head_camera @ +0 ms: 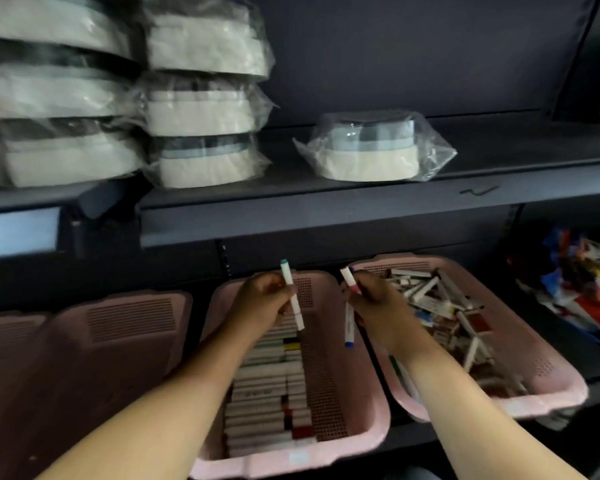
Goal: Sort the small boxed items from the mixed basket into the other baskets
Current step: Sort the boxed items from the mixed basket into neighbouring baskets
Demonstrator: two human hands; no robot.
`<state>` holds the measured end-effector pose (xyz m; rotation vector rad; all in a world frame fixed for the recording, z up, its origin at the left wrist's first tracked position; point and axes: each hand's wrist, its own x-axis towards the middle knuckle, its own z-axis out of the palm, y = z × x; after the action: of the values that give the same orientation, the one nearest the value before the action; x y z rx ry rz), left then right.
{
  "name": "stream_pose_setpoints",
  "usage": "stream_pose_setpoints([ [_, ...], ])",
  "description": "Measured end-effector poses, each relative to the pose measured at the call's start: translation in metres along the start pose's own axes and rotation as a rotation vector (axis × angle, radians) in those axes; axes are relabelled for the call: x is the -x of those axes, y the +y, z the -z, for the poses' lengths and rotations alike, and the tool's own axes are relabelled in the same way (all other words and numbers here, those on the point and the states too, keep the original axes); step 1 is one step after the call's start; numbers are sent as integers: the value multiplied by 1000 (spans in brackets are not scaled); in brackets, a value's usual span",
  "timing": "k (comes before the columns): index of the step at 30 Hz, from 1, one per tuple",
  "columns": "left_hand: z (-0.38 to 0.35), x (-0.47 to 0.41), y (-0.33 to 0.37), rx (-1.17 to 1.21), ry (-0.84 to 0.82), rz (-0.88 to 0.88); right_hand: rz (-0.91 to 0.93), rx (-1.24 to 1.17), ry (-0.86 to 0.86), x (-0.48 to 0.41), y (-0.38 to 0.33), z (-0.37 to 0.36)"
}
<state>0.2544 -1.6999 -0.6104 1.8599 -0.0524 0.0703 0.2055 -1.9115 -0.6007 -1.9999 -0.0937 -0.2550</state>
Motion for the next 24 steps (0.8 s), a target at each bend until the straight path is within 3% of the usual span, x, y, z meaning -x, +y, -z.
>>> stream_pose_setpoints([
  [4,39,-7,-13,-81,38,44,31,63,-40,-4,-1,-19],
  [9,50,-11,-22,-166,-70,91,1,28,-32,0,0,-22],
  [17,46,-32,-40,-795,-159,-173,57,46,-59,5,-4,-20],
  [20,46,-40,-43,-947,-193,-170,53,20,-45,5,-1,-21],
  [24,43,-46,-54,-1099,-282,-40,19,-18,-23,4,2,-22],
])
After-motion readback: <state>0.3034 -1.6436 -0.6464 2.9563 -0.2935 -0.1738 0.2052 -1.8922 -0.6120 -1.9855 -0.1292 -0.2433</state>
